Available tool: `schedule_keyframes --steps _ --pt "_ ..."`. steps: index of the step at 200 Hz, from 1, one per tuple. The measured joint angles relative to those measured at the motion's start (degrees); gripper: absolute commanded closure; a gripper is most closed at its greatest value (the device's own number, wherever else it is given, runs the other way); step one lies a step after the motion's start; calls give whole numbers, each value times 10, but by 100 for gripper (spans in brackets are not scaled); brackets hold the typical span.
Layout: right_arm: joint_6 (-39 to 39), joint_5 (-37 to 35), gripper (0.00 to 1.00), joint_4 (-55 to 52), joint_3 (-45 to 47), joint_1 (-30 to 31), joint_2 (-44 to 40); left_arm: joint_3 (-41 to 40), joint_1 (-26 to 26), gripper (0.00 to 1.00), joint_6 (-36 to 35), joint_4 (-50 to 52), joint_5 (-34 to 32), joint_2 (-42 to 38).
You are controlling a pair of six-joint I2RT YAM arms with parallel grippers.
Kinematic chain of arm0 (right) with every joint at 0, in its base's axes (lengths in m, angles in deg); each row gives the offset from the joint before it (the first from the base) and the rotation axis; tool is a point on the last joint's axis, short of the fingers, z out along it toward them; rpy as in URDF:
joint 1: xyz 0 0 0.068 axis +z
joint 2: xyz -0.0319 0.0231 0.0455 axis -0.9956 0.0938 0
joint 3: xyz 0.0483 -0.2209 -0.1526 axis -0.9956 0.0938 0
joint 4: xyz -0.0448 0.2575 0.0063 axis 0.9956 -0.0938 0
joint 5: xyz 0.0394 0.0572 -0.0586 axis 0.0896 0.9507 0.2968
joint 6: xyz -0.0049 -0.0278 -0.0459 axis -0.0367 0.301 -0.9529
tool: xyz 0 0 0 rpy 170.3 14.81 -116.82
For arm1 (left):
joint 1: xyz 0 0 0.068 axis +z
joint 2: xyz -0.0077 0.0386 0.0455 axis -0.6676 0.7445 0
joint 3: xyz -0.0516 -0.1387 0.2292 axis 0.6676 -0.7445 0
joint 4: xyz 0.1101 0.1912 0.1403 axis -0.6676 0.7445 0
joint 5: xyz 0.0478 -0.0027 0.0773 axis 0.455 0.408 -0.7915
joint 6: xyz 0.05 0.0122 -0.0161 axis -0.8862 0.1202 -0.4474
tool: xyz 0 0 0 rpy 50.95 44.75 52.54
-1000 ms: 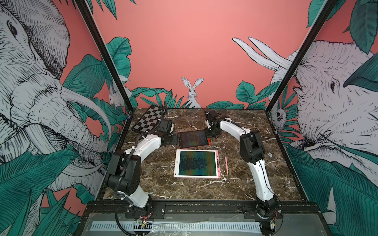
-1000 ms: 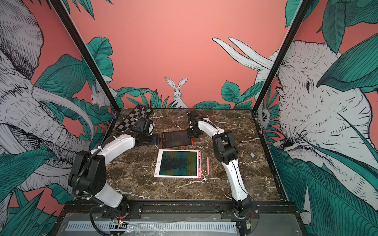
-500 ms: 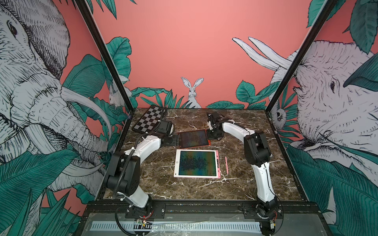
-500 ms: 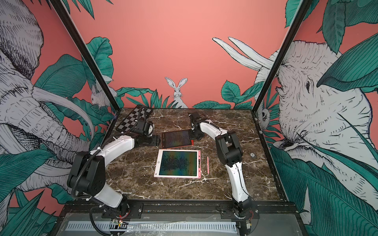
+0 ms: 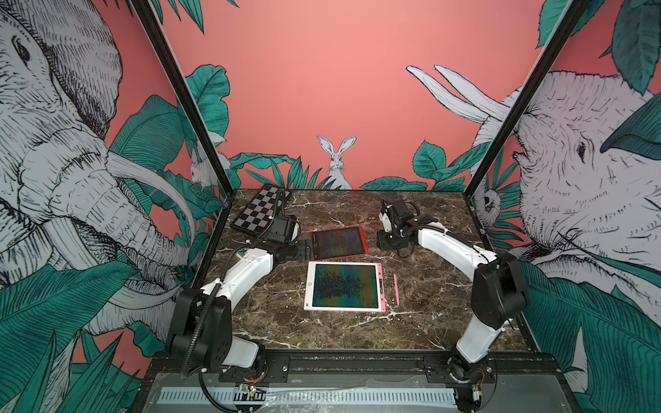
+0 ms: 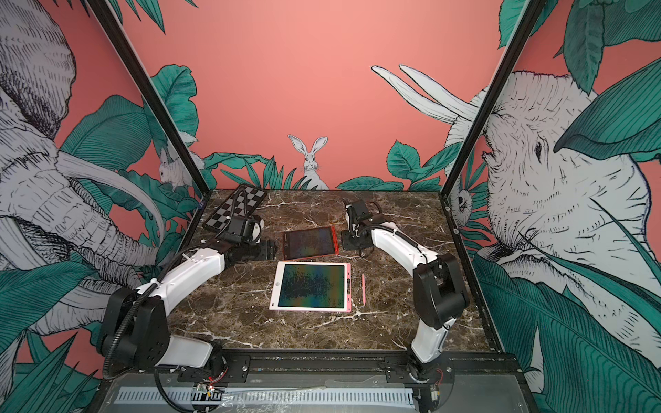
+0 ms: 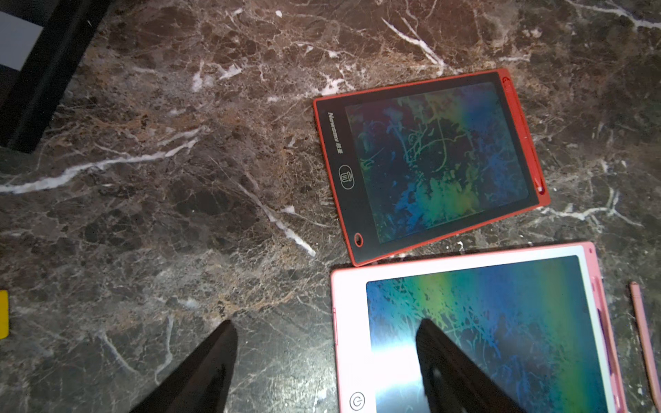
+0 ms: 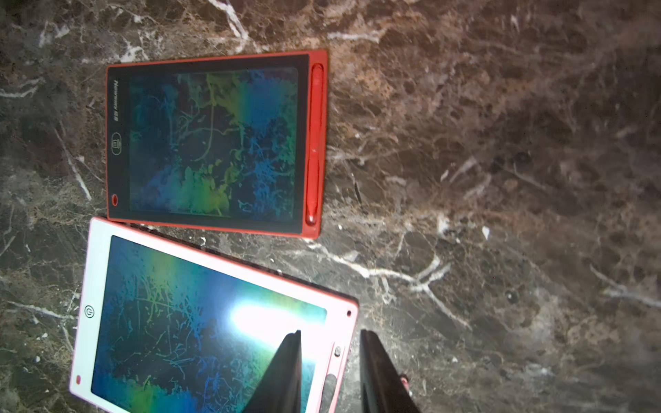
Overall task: Place the stylus back onto the writing tablet
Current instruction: Place the stylus on the writing tablet, then pick up the stylus from the center of the board.
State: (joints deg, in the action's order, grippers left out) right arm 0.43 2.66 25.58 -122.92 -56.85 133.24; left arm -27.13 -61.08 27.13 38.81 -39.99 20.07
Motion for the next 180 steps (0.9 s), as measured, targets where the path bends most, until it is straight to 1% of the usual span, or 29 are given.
schedule_keyframes --steps 24,46,54,57,60,92,131,180 --pt "13 -14 53 -10 75 0 -52 -30 0 8 4 0 6 -24" --pt "24 -24 47 -31 121 0 -98 -57 0 7 11 -1 14 -45" --pt "29 -27 45 -38 134 0 -114 -66 0 5 14 -1 20 -52" --pt "30 -28 45 -40 140 0 -121 -69 0 2 15 -1 21 -53" --pt "31 -28 44 -42 145 0 -127 -72 0 1 16 -1 23 -55" --pt "44 -32 42 -75 191 0 -171 -97 0 1 25 -4 40 -66" --pt "57 -30 43 -88 245 0 -181 -102 -3 1 25 -6 56 -67" --pt "69 -15 52 -74 267 2 -145 -119 -6 1 19 -6 67 -78"
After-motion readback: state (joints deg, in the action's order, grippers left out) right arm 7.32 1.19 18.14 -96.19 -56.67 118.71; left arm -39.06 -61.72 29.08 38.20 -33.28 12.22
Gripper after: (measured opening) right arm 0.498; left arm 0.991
